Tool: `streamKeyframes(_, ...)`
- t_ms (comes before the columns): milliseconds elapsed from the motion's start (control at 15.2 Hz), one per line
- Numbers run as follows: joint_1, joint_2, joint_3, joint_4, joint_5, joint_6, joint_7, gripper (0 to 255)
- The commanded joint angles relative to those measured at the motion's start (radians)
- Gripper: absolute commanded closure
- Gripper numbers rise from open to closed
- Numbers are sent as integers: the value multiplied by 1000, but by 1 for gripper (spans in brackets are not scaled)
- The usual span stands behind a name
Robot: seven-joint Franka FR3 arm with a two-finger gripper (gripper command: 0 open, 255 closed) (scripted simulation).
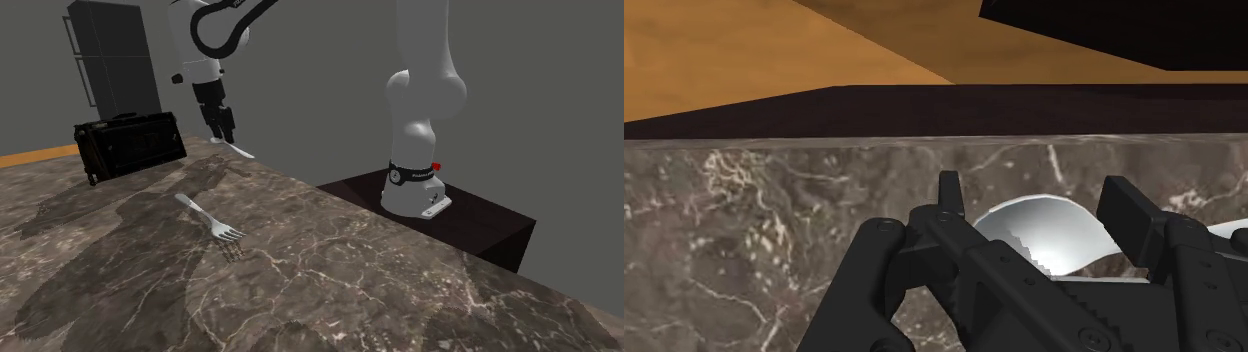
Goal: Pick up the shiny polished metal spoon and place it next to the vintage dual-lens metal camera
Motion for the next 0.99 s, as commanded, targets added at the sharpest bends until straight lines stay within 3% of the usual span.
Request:
streamKeyframes(0, 0, 16, 2, -13, 4, 29, 1, 255)
streamKeyframes(528, 0, 16, 2, -13, 4, 29, 1, 255)
streamKeyframes(594, 0, 16, 2, -13, 4, 29, 1, 0)
streamKeyframes(924, 0, 16, 2, -13, 4, 29, 1, 0)
